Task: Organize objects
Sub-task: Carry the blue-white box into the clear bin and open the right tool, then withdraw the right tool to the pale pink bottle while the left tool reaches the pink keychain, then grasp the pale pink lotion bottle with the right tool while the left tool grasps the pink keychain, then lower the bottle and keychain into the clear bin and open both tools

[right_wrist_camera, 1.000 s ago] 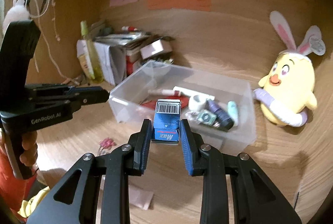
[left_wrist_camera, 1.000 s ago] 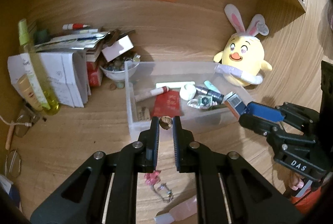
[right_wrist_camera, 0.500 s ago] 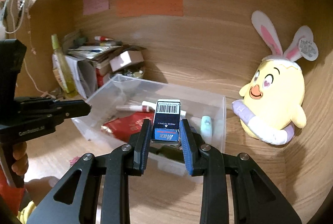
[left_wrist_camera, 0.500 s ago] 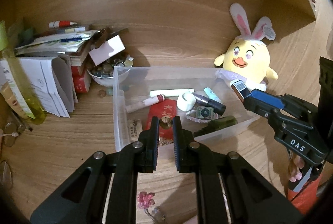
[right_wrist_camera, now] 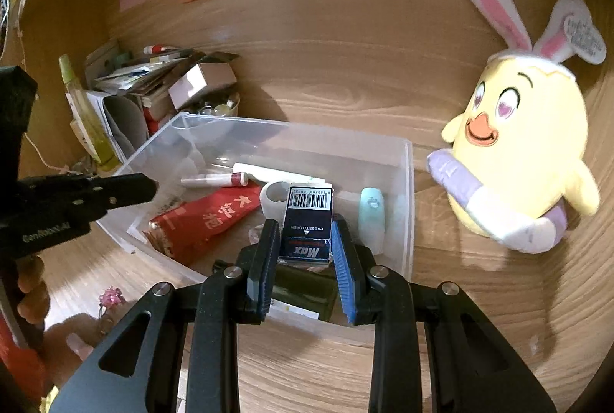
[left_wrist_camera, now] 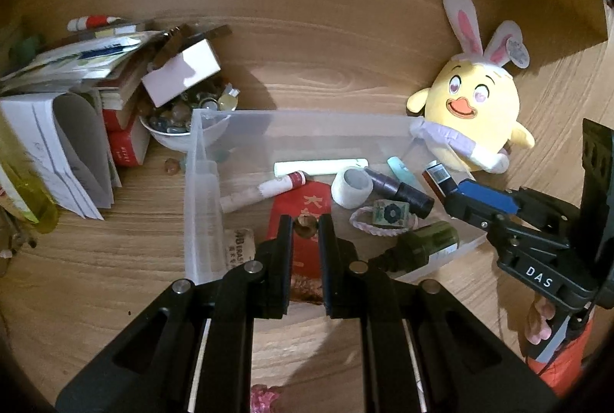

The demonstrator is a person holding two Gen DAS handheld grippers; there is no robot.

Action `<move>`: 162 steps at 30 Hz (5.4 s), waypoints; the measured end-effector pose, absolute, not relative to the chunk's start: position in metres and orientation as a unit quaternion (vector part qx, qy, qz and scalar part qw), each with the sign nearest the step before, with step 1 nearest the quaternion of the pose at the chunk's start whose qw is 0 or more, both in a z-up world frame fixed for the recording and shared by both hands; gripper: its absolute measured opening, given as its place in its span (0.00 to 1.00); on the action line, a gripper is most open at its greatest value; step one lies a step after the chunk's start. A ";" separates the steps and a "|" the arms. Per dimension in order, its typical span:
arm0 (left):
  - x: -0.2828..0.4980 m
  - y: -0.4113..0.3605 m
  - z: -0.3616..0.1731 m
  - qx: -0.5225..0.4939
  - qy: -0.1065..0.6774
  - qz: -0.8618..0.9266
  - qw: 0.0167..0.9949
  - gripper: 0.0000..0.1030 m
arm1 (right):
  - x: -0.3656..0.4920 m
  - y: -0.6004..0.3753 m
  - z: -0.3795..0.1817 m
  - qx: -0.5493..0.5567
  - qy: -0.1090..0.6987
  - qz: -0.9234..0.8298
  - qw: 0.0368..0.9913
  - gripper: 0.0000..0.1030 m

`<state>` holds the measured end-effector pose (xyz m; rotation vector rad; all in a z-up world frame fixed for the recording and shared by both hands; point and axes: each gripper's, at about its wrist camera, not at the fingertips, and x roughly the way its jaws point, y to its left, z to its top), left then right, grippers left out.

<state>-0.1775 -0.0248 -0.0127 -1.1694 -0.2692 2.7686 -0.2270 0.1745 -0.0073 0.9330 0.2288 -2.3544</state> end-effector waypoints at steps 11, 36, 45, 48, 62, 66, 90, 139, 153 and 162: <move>-0.182 -0.008 -0.020 -0.402 -0.062 0.911 0.070 0.12 | -0.228 0.164 -0.014 0.353 0.105 -0.881 0.296 0.25; -0.110 -0.031 0.027 -0.342 -0.050 0.938 0.020 0.70 | -0.160 0.160 0.018 0.315 0.112 -0.875 0.350 0.71; -0.084 -0.048 0.006 -0.371 -0.048 0.927 -0.001 0.78 | -0.134 0.151 0.005 0.332 0.112 -0.861 0.369 0.72; -0.081 -0.049 -0.007 -0.388 -0.050 0.920 -0.002 0.78 | -0.128 0.148 -0.003 0.340 0.114 -0.856 0.373 0.72; -0.077 -0.042 -0.065 -0.463 -0.044 0.885 0.024 0.66 | -0.091 0.128 -0.050 0.400 0.149 -0.794 0.434 0.72; -0.079 -0.040 -0.070 -0.465 -0.038 0.884 0.027 0.51 | -0.079 0.119 -0.057 0.400 0.165 -0.781 0.451 0.79; -0.052 -0.080 -0.062 -0.432 -0.070 0.899 0.014 0.18 | -0.063 0.067 -0.074 0.400 0.233 -0.760 0.455 0.41; -0.086 -0.034 0.060 -0.300 -0.051 0.952 0.023 0.18 | -0.163 0.166 0.049 0.274 0.086 -0.896 0.338 0.28; -0.130 -0.036 0.063 -0.306 -0.051 0.951 0.017 0.18 | -0.209 0.136 0.051 0.274 0.109 -0.894 0.337 0.28; -0.161 -0.043 0.029 -0.346 -0.063 0.936 0.016 0.18 | -0.228 0.113 0.028 0.297 0.151 -0.883 0.331 0.28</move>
